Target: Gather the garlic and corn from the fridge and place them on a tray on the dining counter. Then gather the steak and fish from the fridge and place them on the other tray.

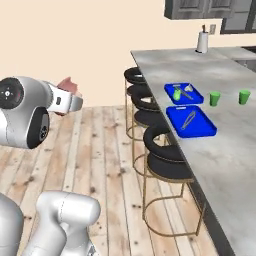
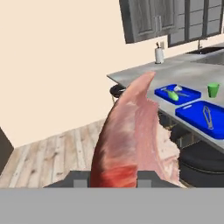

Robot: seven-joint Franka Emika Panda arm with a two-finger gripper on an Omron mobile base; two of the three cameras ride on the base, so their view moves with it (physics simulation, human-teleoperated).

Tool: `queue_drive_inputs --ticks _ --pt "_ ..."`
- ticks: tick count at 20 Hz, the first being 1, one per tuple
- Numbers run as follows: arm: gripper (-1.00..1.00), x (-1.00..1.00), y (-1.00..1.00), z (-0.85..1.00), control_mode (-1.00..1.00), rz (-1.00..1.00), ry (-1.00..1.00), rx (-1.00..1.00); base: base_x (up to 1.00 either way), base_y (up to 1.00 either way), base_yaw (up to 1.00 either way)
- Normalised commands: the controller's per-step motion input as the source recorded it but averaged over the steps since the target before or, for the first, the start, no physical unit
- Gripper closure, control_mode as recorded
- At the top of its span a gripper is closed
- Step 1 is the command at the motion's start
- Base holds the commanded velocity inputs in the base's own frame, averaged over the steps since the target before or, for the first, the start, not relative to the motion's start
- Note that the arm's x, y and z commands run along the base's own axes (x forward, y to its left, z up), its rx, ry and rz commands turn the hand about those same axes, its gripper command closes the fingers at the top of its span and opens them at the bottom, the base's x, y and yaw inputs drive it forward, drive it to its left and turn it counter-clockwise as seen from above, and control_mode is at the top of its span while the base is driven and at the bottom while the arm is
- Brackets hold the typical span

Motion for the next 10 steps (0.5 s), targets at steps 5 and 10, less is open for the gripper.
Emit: queue_drive_inputs --ticks 5,10 --pt "1.00 0.00 0.00 0.00 1.00 0.00 0.00 0.00 0.45 0.73 -0.74" --pt "1.00 0.00 0.00 0.00 1.00 0.00 0.00 0.00 0.36 0.82 -0.71"
